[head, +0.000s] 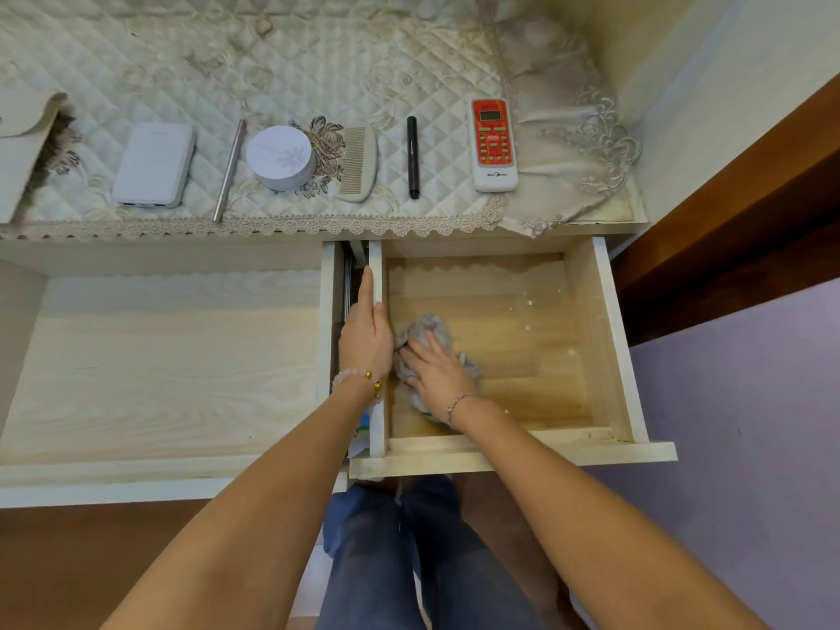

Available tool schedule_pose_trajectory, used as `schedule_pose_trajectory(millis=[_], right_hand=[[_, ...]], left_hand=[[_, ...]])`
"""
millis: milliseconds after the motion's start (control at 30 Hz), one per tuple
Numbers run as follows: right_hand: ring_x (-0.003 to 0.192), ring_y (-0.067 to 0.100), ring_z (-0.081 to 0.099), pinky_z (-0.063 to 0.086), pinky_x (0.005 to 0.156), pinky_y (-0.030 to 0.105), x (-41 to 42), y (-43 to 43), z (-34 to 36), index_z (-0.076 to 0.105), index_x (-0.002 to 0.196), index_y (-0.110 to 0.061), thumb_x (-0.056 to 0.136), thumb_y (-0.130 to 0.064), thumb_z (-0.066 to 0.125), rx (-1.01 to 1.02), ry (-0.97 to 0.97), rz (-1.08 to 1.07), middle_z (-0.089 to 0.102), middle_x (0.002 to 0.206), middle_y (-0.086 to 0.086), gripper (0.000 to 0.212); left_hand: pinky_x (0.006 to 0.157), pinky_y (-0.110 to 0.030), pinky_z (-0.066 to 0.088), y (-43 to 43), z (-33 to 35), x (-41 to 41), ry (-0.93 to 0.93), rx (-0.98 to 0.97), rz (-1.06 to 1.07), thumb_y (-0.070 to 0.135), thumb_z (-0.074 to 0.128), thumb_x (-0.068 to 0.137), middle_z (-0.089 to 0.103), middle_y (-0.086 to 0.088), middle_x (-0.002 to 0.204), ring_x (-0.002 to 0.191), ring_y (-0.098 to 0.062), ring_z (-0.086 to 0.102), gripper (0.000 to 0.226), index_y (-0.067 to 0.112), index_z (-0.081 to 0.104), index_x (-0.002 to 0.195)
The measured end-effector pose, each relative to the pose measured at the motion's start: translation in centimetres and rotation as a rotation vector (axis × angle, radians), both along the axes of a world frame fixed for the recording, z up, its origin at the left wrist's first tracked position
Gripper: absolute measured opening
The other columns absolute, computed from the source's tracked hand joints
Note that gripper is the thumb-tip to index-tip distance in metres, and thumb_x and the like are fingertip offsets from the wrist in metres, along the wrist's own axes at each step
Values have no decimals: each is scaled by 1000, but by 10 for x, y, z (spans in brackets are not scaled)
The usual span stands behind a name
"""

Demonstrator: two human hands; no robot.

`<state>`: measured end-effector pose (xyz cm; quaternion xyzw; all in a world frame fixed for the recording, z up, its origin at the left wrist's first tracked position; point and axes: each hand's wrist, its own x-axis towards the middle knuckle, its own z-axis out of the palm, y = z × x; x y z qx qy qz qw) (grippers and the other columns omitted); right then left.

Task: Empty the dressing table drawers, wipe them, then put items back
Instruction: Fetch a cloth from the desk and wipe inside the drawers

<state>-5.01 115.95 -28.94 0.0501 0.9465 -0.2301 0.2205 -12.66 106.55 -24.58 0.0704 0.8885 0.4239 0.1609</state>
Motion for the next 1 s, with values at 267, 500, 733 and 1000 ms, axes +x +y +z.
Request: schedule_pose_trajectory(millis=[267, 500, 733, 1000], right_hand=[[145, 26, 1, 11, 116, 40, 42, 77, -2, 18, 147, -23, 97, -11, 40, 18, -50, -45, 5, 157, -2, 56], [144, 30, -2, 5, 115, 35, 82, 135, 13, 14, 147, -17, 97, -8, 40, 22, -182, -286, 2, 157, 2, 57], [145, 24, 2, 5, 111, 36, 74, 90, 27, 36, 140, -21, 96, -5, 41, -48, -103, -85, 14, 156, -2, 47], [144, 24, 8, 13, 118, 41, 22, 8, -16, 52, 129, -10, 84, 16, 46, -226, -130, 279, 25, 152, 13, 53]], left_hand=[[88, -19, 26, -6, 1, 3, -43, 29, -42, 30, 24, 103, 35, 2, 149, 131, -22, 39, 48, 34, 11, 149], [92, -18, 25, -6, 0, 3, -71, 73, -23, 30, 25, 103, 31, 7, 151, 134, -17, 34, 48, 35, 11, 149], [95, -24, 31, -5, -4, 3, -41, 79, -1, 29, 25, 102, 36, 4, 148, 131, -20, 40, 48, 35, 14, 149], [96, -20, 23, -7, -2, 2, -55, 84, -17, 32, 25, 102, 30, 8, 151, 137, -16, 30, 47, 38, 14, 148]])
